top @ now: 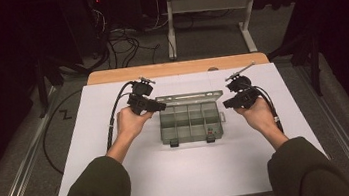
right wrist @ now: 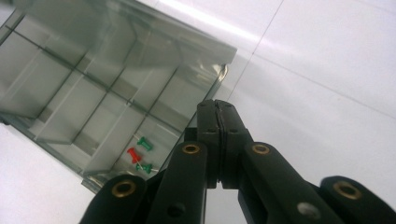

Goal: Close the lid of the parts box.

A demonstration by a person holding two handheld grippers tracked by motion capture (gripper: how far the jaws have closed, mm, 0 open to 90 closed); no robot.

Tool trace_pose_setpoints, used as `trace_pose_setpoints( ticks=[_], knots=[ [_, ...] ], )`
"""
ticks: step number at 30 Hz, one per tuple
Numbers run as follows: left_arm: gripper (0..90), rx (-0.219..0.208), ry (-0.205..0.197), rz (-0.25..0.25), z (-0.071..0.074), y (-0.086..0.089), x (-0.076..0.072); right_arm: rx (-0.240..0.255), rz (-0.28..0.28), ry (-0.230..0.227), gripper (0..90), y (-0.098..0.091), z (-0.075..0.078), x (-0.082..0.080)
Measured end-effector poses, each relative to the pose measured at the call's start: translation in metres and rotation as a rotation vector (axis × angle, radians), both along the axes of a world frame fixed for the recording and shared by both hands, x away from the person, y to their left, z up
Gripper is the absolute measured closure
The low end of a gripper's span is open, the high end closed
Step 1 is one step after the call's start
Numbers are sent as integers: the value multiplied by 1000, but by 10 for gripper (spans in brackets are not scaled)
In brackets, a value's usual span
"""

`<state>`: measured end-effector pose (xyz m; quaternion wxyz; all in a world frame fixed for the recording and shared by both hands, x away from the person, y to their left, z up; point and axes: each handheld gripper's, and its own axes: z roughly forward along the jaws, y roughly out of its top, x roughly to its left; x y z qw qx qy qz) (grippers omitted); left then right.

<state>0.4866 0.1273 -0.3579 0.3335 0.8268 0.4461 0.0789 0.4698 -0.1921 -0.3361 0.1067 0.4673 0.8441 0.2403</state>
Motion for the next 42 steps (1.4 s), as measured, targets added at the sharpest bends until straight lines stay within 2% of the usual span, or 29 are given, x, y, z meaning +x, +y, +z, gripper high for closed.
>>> trace_pose_setpoints(
  ticks=[11,14,21,26,33,35,38,42],
  knots=[
    [570,33,-14,-26,-1,-1,-4,-15,-25,-33,900,5,15,8],
    [570,47,0,-43,-1,0,-4,-15,-24,-41,900,6,17,8],
    [559,48,36,-62,-4,2,-6,-24,-13,-34,900,10,15,7],
    [580,60,67,-50,-6,9,-10,-18,-8,-35,900,10,16,6],
    [704,41,100,-19,-4,23,-10,-13,-1,-27,900,9,16,5],
    [737,28,96,0,-1,26,-11,-12,1,-26,900,9,15,5],
    [773,-4,94,2,2,27,-11,-12,2,-22,900,9,15,4],
    [797,-17,79,4,4,28,-12,-8,4,-18,899,8,13,3]
  ],
)
